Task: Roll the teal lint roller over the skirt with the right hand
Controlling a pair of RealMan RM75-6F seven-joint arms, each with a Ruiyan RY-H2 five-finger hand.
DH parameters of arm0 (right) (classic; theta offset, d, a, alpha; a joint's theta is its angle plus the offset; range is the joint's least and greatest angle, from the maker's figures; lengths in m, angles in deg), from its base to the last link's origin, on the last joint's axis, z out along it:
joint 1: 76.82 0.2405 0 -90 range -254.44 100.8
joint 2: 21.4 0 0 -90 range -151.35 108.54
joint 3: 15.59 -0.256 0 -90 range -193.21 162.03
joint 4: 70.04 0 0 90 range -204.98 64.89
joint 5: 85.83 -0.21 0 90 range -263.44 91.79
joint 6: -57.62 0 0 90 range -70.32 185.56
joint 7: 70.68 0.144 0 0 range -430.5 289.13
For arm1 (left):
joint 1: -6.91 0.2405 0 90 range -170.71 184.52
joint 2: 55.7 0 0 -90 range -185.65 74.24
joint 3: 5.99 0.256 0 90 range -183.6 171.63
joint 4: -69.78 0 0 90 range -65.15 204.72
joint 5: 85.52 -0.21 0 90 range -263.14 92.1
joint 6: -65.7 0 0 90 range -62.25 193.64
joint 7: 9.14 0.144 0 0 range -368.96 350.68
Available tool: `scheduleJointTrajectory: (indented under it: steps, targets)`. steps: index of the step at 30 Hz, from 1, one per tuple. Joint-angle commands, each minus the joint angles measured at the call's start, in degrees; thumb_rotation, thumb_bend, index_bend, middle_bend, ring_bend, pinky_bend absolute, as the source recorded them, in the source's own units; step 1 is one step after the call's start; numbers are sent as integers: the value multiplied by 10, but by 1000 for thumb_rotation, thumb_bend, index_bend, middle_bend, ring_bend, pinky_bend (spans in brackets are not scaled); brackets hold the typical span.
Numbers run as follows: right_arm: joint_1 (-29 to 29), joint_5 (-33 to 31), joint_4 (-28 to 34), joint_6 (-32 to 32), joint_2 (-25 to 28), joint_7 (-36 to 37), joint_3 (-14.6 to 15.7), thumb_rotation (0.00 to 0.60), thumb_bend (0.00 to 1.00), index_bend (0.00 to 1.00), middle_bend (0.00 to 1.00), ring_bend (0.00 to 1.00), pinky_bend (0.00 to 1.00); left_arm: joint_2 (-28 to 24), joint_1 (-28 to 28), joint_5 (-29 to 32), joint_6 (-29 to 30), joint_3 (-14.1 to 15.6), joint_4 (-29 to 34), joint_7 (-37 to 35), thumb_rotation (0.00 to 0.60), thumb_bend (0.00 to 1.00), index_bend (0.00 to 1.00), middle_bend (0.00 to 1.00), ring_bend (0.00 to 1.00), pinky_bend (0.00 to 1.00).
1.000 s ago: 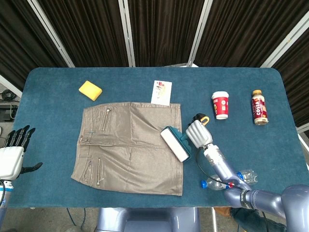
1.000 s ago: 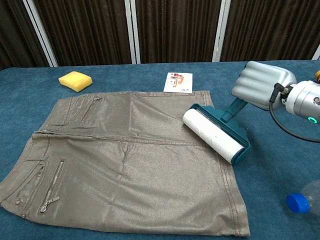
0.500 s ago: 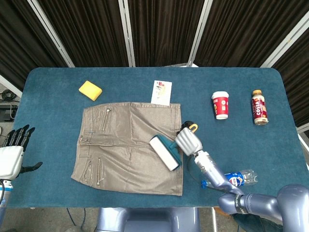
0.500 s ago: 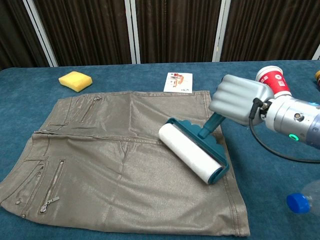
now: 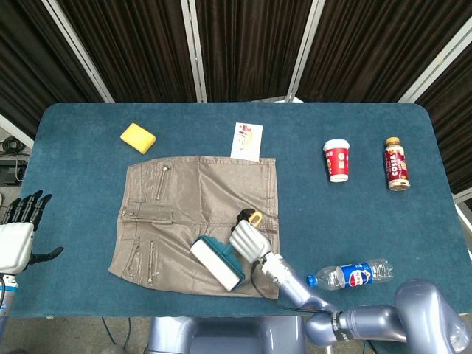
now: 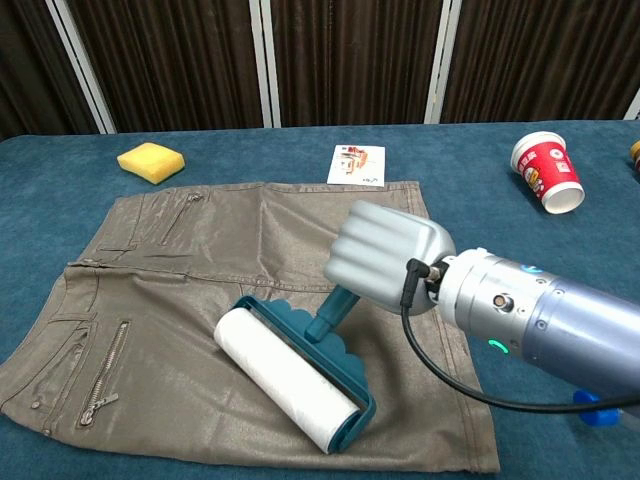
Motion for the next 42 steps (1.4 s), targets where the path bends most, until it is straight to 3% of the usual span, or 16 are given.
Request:
scheduleJointTrajectory:
  steps: [1, 6, 20, 29, 31, 34, 35, 36, 39, 42]
  targets:
    - [2, 0, -11, 5, -3, -7, 2, 600, 905, 531, 535, 414, 408, 0, 0, 1, 0, 0, -1, 0, 600, 0, 0, 0, 0, 0]
    - [-4, -2, -38, 15, 11, 5, 3, 600, 905, 531, 534, 415, 408, 1, 0, 1, -1, 0, -2, 0, 600, 0, 0, 0, 0, 0]
    - [-60, -17, -117, 26, 127, 100, 27, 600, 905, 531, 534, 415, 408, 8, -2, 2, -2, 1, -3, 15, 600, 0, 0, 0, 0, 0]
    - [-105, -69, -147, 11, 158, 195, 16, 600, 904, 529, 534, 415, 416, 13, -3, 2, -3, 3, -1, 28, 600, 0, 0, 0, 0, 0]
    - [-111, -81, -153, 4, 158, 210, 12, 600, 829, 503, 530, 404, 420, 14, -3, 1, -2, 3, 1, 30, 600, 0, 0, 0, 0, 0]
    - [-117, -84, -160, -3, 156, 233, 10, 600, 265, 222, 374, 274, 406, 14, -3, 1, -1, 4, 2, 32, 600, 0, 0, 0, 0, 0]
    - [-118, -85, -160, -5, 157, 239, 9, 600, 87, 100, 265, 199, 373, 14, -3, 1, -1, 4, 2, 32, 600, 0, 0, 0, 0, 0]
    - [-120, -89, -157, -6, 158, 248, 6, 600, 9, 31, 170, 134, 332, 14, -3, 1, -1, 3, 3, 32, 600, 0, 0, 0, 0, 0]
    - [-127, -107, -135, -3, 167, 261, -5, 600, 0, 0, 30, 23, 235, 12, -3, 3, -3, 3, 4, 28, 600, 0, 0, 0, 0, 0]
    - [-135, -113, -98, 10, 190, 275, -14, 600, 0, 0, 0, 0, 180, 7, -2, 0, -2, 4, 6, 21, 600, 0, 0, 0, 0, 0]
